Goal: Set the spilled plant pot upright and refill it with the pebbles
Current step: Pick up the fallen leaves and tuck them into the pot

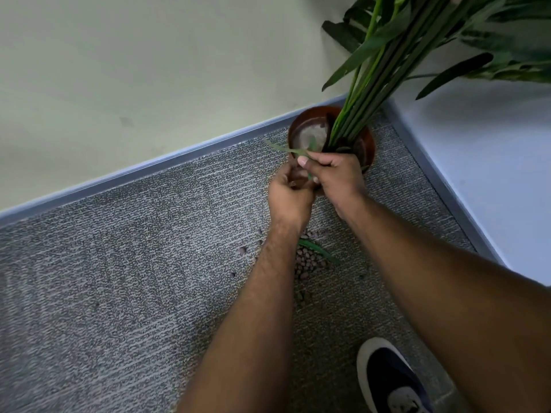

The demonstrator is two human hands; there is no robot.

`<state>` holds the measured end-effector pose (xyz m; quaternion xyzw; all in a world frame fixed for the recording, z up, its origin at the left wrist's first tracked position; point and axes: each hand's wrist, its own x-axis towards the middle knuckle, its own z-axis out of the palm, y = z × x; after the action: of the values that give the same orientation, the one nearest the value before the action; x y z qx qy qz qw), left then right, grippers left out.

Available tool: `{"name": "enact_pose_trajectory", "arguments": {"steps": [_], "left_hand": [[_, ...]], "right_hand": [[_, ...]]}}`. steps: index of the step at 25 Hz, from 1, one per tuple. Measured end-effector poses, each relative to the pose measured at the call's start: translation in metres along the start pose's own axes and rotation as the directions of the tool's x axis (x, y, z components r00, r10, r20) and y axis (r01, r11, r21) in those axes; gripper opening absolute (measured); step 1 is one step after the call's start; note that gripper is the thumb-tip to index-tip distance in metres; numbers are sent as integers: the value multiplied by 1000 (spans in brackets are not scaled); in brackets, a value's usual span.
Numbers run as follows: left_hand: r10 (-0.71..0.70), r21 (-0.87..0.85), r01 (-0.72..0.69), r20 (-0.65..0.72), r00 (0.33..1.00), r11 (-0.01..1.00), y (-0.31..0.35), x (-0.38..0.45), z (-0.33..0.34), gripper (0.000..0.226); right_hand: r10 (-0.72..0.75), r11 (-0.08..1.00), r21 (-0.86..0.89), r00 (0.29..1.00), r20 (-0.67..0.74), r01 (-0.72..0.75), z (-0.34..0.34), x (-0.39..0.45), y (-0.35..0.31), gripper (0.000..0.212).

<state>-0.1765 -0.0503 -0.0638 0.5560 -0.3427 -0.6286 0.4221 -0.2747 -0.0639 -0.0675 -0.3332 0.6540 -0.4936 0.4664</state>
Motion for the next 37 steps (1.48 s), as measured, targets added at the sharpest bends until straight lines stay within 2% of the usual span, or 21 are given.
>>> {"name": "enact_pose_trajectory", "arguments": {"steps": [2, 4, 5, 6, 8, 9, 10, 12, 13, 15, 17, 19, 23, 26, 28, 30, 34, 37], "left_hand": [[-66, 41, 68, -47, 997, 997, -14, 0, -8, 49], [-110, 215, 124, -73, 991, 969, -34, -5, -24, 53], [-116, 349, 123, -40, 992, 929, -47, -9, -32, 56], [-123, 516, 96, 19, 992, 851, -62, -12, -41, 60], [-185, 820, -9, 140, 973, 572, -92, -18, -55, 70], [-227, 896, -58, 174, 958, 440, -103, -22, -60, 73], [-263, 932, -98, 197, 944, 348, -112, -24, -64, 74], [-307, 953, -151, 230, 923, 261, -123, -27, -70, 72], [-311, 957, -158, 232, 922, 244, -123, -27, -72, 69], [-304, 961, -152, 220, 927, 230, -126, -27, -73, 66], [-313, 962, -165, 228, 922, 218, -126, -27, -72, 66], [-295, 960, -170, 232, 927, 223, -125, -28, -70, 64], [-193, 943, -83, 151, 970, 324, -122, -21, -68, 44], [-207, 924, 10, 76, 975, 383, -119, -19, -68, 30], [-189, 907, 57, 24, 982, 416, -118, -19, -68, 18], [-151, 883, 96, -29, 988, 459, -116, -18, -68, 18], [-149, 678, 215, -155, 977, 703, -100, -19, -67, 26], [-170, 476, 254, -212, 962, 842, -84, -20, -65, 31]], "right_hand": [[-4, 998, -71, 1000, -20, 2, -3, 7, -5, 24], [-72, 963, -262, 997, -9, 67, -7, 13, -9, 26], [-110, 909, -399, 993, 36, 115, -10, 16, -14, 27], [-140, 824, -540, 985, 104, 174, -13, 17, -19, 29], [-145, 586, -753, 953, 265, 298, -19, 24, -30, 31], [-125, 444, -825, 936, 329, 349, -22, 28, -35, 35], [-106, 285, -875, 920, 377, 392, -25, 32, -38, 40], [-105, 5, -899, 894, 435, 438, -30, 36, -43, 41], [-108, -97, -894, 888, 446, 437, -30, 37, -44, 39], [-104, -215, -881, 887, 450, 422, -28, 36, -41, 32], [-105, -241, -882, 892, 439, 405, -27, 36, -29, 28], [-68, -217, -904, 918, 392, 369, -29, 37, -11, 30], [45, -165, -924, 938, 343, 346, -34, 43, 17, 53], [85, -105, -938, 942, 323, 331, -34, 47, 15, 54], [35, -88, -951, 955, 293, 295, -34, 44, 11, 43], [-75, -70, -960, 958, 277, 272, -35, 37, 5, 32], [-179, -67, -946, 929, 324, 317, -36, 34, 3, 35], [-106, -80, -948, 943, 315, 308, -39, 40, 13, 44]]}}
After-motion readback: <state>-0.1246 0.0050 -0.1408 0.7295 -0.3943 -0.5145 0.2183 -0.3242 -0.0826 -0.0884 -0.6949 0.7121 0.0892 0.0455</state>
